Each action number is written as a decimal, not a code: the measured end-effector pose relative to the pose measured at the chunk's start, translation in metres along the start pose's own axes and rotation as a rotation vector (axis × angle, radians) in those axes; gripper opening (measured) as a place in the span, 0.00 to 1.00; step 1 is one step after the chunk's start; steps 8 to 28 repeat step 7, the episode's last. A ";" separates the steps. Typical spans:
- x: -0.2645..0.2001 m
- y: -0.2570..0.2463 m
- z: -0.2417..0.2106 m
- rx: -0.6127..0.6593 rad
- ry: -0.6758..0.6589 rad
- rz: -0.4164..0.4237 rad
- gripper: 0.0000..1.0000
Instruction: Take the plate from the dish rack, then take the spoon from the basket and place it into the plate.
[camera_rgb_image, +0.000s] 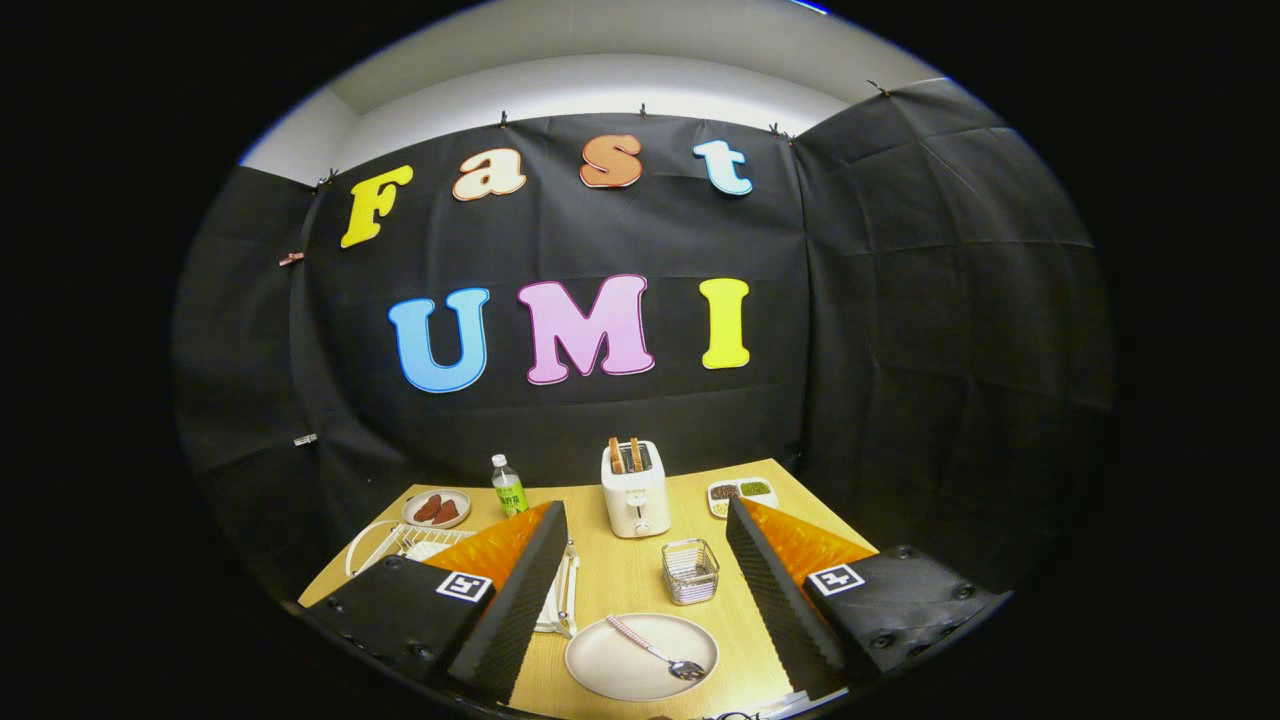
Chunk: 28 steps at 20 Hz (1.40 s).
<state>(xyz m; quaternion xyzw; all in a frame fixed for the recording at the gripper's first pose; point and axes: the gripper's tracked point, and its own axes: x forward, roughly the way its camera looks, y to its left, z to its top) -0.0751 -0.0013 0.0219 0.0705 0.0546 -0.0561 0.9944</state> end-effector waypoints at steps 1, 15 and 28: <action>0.002 0.003 -0.001 0.000 0.003 0.003 0.98; 0.010 0.020 -0.006 -0.011 0.008 0.023 0.98; 0.010 0.020 -0.006 -0.011 0.008 0.023 0.98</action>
